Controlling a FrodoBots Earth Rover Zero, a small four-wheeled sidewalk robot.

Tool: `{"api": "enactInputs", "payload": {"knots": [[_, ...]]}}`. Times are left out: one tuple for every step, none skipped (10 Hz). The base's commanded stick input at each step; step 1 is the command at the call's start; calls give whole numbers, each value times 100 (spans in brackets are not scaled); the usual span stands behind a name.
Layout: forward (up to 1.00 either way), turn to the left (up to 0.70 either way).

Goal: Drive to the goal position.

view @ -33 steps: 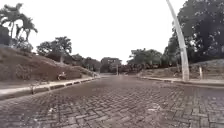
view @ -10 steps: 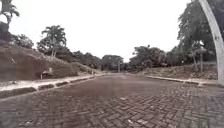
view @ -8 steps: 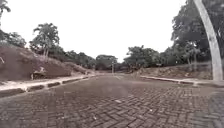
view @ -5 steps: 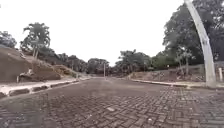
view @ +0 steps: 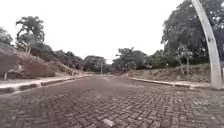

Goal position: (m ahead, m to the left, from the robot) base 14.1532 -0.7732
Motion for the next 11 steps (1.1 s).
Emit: {"api": "enactInputs", "payload": {"knots": [[100, 0], [100, 0], [100, 0], [100, 0], [100, 0], [100, 0], [100, 0], [100, 0], [100, 0], [100, 0], [100, 0]]}}
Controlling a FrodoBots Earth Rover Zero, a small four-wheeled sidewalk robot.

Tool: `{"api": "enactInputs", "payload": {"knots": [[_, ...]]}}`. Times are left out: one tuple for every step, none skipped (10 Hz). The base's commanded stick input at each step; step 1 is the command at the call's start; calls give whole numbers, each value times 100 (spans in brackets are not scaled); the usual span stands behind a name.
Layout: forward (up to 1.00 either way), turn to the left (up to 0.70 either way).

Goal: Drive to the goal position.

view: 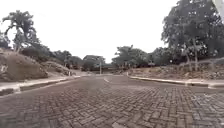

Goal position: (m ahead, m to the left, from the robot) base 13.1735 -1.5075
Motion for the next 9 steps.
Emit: {"api": "enactInputs", "payload": {"knots": [[100, 0], [100, 0], [100, 0], [100, 0], [100, 0], [100, 0], [100, 0], [100, 0], [100, 0]]}}
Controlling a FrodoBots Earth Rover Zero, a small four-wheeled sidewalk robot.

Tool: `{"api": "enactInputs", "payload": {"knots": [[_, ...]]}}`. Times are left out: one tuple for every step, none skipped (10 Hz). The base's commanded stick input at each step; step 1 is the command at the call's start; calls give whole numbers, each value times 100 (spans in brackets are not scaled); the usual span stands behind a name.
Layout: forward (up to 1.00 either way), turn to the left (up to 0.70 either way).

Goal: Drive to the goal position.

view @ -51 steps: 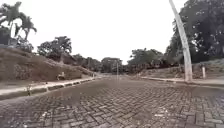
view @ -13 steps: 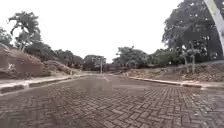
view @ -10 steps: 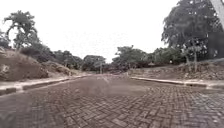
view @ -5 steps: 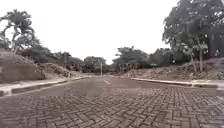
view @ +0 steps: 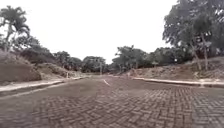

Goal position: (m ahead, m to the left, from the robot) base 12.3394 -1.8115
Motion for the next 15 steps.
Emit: {"api": "enactInputs", "payload": {"knots": [[100, 0], [100, 0], [100, 0], [100, 0], [100, 0], [100, 0], [100, 0], [100, 0], [100, 0], [100, 0], [100, 0], [100, 0], [100, 0], [100, 0], [100, 0]]}}
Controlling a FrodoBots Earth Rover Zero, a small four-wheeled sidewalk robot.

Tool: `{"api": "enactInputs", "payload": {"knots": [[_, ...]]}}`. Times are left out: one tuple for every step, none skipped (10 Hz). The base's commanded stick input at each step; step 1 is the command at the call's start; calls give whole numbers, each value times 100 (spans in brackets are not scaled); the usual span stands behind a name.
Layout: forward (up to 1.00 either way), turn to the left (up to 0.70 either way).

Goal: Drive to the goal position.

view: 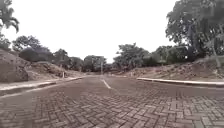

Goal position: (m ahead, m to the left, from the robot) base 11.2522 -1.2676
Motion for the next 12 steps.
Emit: {"api": "enactInputs", "payload": {"knots": [[100, 0], [100, 0], [100, 0], [100, 0], [100, 0], [100, 0], [100, 0], [100, 0], [100, 0], [100, 0], [100, 0], [100, 0]]}}
